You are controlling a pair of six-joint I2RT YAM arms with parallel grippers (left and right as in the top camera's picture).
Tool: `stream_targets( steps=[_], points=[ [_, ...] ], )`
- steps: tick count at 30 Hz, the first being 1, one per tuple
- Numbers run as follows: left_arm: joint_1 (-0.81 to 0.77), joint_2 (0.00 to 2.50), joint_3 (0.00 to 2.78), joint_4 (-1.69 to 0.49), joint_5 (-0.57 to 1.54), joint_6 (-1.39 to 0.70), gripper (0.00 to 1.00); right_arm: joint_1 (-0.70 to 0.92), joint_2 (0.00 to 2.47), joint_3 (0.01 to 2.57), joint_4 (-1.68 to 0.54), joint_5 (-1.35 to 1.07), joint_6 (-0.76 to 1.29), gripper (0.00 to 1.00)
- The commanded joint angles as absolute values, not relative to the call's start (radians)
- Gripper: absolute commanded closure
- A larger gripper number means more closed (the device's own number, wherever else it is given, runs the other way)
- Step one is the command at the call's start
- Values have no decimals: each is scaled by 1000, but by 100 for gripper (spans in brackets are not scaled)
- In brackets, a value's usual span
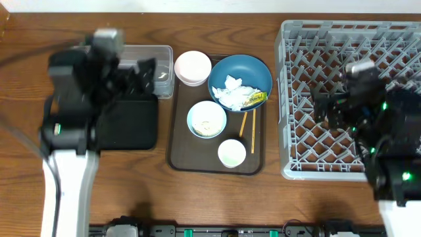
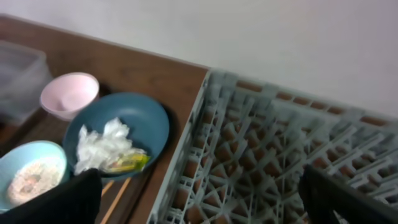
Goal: Sort waste into correct bins and load items into the dishwasher rack
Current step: 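Reach the left gripper to the blue plate and grasp the tissue and wrapper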
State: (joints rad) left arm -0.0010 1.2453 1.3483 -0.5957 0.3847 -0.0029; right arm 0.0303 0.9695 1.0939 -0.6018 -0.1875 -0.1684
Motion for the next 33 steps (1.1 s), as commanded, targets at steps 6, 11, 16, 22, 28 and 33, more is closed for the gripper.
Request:
stream_targets(
  steps=[6, 11, 16, 22, 28, 33],
  points=[
    [-200, 1726, 1836, -986, 299, 170, 9, 27, 1065, 1201, -666, -279, -127, 1],
    [-302, 1908, 1896, -972, 302, 179, 9, 27, 1067, 1200, -702, -289, -128, 1],
    [-401, 2014, 1896, -944, 302, 258, 9, 27, 1067, 1200, -743, -289, -128, 1],
    [-507, 2083, 1895, -916, 200, 347, 9, 27, 1068, 1200, -753, -289, -128, 1],
    [-543, 2172, 1895, -862, 190, 347, 9, 27, 1069, 1200, -760, -289, -128, 1],
    [-557, 2232, 1895, -812, 191, 335, 8, 27, 1073, 1200, -761, -289, -128, 1]
  ],
)
